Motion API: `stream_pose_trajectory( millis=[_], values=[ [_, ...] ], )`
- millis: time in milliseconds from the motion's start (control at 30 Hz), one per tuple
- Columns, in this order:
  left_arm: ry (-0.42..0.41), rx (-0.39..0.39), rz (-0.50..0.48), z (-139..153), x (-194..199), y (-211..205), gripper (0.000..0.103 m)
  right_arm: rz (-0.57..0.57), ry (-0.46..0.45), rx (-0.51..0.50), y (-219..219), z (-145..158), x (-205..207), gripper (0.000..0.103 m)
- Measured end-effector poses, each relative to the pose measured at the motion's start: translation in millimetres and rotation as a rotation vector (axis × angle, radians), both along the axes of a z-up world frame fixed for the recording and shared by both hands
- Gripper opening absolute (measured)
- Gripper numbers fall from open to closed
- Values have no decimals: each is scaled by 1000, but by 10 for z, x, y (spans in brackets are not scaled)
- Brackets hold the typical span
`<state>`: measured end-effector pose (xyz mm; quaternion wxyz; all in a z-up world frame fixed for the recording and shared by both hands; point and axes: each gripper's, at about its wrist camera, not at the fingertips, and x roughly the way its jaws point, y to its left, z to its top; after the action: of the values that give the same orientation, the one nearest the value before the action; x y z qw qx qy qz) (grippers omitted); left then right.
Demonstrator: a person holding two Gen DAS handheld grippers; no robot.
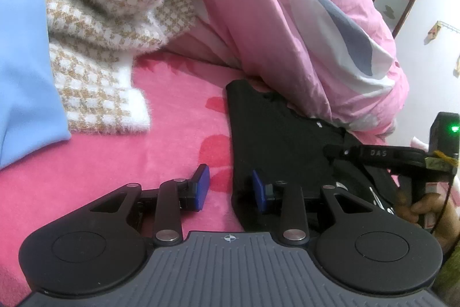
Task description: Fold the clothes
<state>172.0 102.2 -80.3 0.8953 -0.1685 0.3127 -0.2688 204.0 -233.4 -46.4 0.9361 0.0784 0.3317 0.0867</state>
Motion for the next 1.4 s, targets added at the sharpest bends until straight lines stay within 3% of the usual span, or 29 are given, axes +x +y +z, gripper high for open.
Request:
stream_pose_trajectory(
  millis=[133,267,433,567,667,733,867,967,1033,1167,1300,1400],
  values=[
    [3,-4,1,3,1,9,32,-35,27,18,-41,26,5,3],
    [4,-5,2,8,3,8,32,-41,-11,-18,15,202,-43,4],
    [6,-10,3,16,10,9,32,106,-26,-57,414,366,73,4],
    [6,-13,4,16,11,10,32,170,10,-121,708,220,271,4],
    [5,-15,4,17,11,11,32,107,66,-226,715,49,440,4],
    [4,-13,4,16,9,10,32,103,31,-216,735,168,432,4],
    [5,-15,6,15,9,14,32,245,-44,-191,1021,328,448,4],
    [9,-24,6,10,15,21,32,307,11,-141,1180,169,751,4],
    [12,-29,7,12,17,23,32,260,53,-106,1162,35,1006,4],
    [12,-35,7,12,19,23,32,149,28,-6,962,96,1189,4],
    [18,-54,6,2,31,42,32,232,63,71,963,166,1115,4],
    [23,-74,5,-8,39,64,32,269,106,48,1085,29,1189,4]
  ],
)
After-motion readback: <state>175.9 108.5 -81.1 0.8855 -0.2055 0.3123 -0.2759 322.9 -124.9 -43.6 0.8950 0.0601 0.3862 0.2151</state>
